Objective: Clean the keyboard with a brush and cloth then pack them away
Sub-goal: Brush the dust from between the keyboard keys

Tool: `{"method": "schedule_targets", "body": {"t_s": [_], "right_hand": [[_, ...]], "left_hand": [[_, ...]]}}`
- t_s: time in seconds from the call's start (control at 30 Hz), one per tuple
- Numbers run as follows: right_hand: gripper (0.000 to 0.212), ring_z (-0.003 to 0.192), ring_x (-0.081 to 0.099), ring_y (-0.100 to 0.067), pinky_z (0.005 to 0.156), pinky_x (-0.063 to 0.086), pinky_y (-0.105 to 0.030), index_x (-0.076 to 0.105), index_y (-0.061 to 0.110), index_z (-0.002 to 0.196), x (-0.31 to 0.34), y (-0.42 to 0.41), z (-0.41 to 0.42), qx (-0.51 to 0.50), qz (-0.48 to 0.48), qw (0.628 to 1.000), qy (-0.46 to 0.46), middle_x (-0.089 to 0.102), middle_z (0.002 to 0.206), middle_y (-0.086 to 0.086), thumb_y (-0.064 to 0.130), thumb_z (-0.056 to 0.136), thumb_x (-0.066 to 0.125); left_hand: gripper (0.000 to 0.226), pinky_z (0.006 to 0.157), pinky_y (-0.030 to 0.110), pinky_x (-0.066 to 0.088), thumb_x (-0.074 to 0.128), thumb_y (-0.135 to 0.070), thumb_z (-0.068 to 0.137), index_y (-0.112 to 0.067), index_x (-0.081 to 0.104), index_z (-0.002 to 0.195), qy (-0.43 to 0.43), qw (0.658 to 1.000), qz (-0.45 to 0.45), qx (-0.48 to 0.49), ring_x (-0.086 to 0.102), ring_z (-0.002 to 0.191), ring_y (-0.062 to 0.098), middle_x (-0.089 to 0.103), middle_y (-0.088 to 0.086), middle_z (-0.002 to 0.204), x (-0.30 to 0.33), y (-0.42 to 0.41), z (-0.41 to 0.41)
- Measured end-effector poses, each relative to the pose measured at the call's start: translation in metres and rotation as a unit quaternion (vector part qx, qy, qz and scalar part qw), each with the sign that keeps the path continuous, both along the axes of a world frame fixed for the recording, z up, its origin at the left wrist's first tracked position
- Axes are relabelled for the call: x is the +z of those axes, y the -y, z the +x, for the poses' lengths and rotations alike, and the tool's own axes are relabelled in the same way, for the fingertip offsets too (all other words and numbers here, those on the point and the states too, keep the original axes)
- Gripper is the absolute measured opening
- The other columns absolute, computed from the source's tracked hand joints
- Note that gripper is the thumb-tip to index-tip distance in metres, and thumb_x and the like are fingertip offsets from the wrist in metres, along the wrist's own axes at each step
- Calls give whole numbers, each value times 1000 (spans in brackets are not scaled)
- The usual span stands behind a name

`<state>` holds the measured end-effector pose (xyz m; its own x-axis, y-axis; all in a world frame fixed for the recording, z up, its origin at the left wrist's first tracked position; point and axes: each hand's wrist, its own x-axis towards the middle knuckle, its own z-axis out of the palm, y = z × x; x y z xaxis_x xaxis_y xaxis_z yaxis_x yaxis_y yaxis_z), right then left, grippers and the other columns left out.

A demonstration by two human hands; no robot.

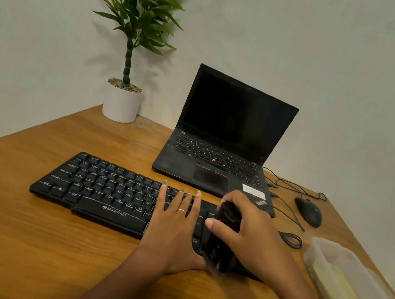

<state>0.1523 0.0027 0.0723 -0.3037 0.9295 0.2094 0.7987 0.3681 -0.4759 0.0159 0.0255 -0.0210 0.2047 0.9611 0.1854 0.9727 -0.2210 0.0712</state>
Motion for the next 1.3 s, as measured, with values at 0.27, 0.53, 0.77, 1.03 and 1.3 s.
{"method": "schedule_targets", "body": {"t_s": [0.27,0.53,0.77,1.03,1.3], "right_hand": [[25,75,52,-1,64,49,-16,39,36,102,-8,1,-9,10,43,998,40,50,84,16,42,87,59],[24,71,50,0,55,43,-15,43,31,102,-6,-7,10,-89,53,994,21,49,80,15,40,88,59],[23,75,53,1,52,42,-10,48,32,100,-11,-4,15,-80,86,992,-51,53,85,16,36,84,65],[25,77,56,-1,53,44,-12,49,33,103,-10,-9,29,-76,141,986,-48,55,86,15,34,84,65],[26,83,56,-6,63,46,-17,49,32,104,-6,-42,33,-74,145,985,-58,54,89,15,32,84,66]], "left_hand": [[128,109,59,-25,33,-94,67,-10,-16,151,14,1000,5,0,-9,149,24,-3,8,163,-1,-1,1],[135,109,59,-24,32,-98,61,-11,-18,151,14,1000,1,-1,-11,149,26,-7,11,162,1,0,1],[134,108,59,-25,32,-98,61,-11,-18,151,12,1000,3,1,-11,149,26,-7,11,162,1,0,1],[136,108,59,-26,29,-99,60,-11,-17,151,8,1000,2,-1,-10,149,26,-6,11,162,1,1,0],[132,108,59,-26,27,-99,61,-14,-18,151,-5,1000,-13,-3,-13,148,25,-9,10,162,3,1,0]]}}
